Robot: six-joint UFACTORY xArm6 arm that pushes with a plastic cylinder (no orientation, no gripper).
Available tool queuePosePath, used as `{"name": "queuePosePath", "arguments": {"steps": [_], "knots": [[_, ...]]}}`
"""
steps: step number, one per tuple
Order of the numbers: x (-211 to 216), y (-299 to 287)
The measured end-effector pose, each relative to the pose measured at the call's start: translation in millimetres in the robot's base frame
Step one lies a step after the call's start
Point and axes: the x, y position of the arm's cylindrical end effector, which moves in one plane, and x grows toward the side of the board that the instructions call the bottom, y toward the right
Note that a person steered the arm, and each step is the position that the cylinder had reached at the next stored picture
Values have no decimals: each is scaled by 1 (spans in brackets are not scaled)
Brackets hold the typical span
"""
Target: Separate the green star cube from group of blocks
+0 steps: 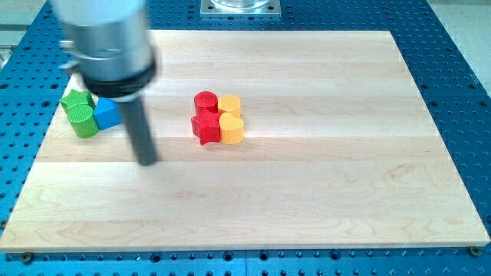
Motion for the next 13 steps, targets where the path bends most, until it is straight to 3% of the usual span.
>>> {"name": "queuePosePath", "arguments": {"steps": [1,3,5,6,8,9,10,12,13], "knots": [[0,-87],[-38,-58],[-53,-113],[-111,-109],[-107,-48],[-132,32],[-145,56],[-133,147],[-104,174]]}}
